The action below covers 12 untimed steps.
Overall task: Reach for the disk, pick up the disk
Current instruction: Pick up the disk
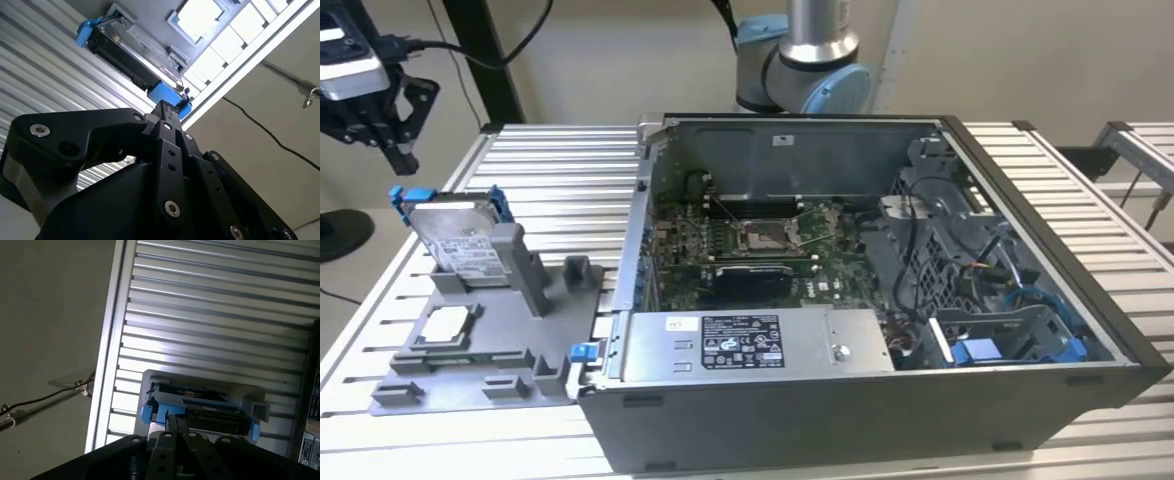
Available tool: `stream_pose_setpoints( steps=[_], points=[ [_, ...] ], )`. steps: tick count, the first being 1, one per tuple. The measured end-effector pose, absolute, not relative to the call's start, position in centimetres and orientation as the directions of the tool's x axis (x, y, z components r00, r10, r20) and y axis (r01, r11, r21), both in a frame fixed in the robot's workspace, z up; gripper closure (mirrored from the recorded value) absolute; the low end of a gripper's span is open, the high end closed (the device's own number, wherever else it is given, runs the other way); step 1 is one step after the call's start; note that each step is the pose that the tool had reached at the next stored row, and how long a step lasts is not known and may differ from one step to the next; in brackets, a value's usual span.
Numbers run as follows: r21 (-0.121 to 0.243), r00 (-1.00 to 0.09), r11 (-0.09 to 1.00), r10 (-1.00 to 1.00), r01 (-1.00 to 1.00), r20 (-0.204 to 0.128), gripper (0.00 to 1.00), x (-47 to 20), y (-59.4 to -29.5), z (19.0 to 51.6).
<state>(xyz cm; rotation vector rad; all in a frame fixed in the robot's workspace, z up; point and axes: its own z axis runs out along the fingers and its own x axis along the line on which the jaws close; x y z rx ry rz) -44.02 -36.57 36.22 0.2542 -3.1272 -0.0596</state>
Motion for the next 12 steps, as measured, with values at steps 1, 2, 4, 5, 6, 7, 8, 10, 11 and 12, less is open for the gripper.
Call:
stream_pose_setpoints(
  steps=[1, 2, 4, 5, 6, 7, 8, 10, 11, 12],
  points=[
    [0.038, -0.984, 0.984, -0.177, -0.177, 0.0, 1.0, -44.02, -36.58, 36.22],
    [0.038, -0.981, 0.98, -0.195, -0.195, 0.0, 1.0, -44.02, -36.57, 36.22],
    [0.038, -0.974, 0.974, -0.225, -0.225, 0.0, 1.0, -44.02, -36.58, 36.22],
    [0.038, -0.97, 0.97, -0.242, -0.241, 0.0, 1.0, -44.02, -36.58, 36.22],
    [0.038, -0.966, 0.966, -0.257, -0.257, 0.0, 1.0, -44.02, -36.58, 36.22],
    [0.038, -0.962, 0.961, -0.274, -0.274, 0.0, 1.0, -44.02, -36.58, 36.22],
    [0.038, -0.957, 0.956, -0.291, -0.291, 0.0, 1.0, -44.02, -36.58, 36.22],
    [0.038, -0.944, 0.943, -0.331, -0.331, 0.0, 1.0, -44.02, -36.58, 36.22],
    [0.038, -0.938, 0.937, -0.347, -0.347, 0.0, 1.0, -44.02, -36.57, 36.22],
    [0.038, -0.931, 0.931, -0.364, -0.364, 0.0, 1.0, -44.02, -36.58, 36.22]
  ],
)
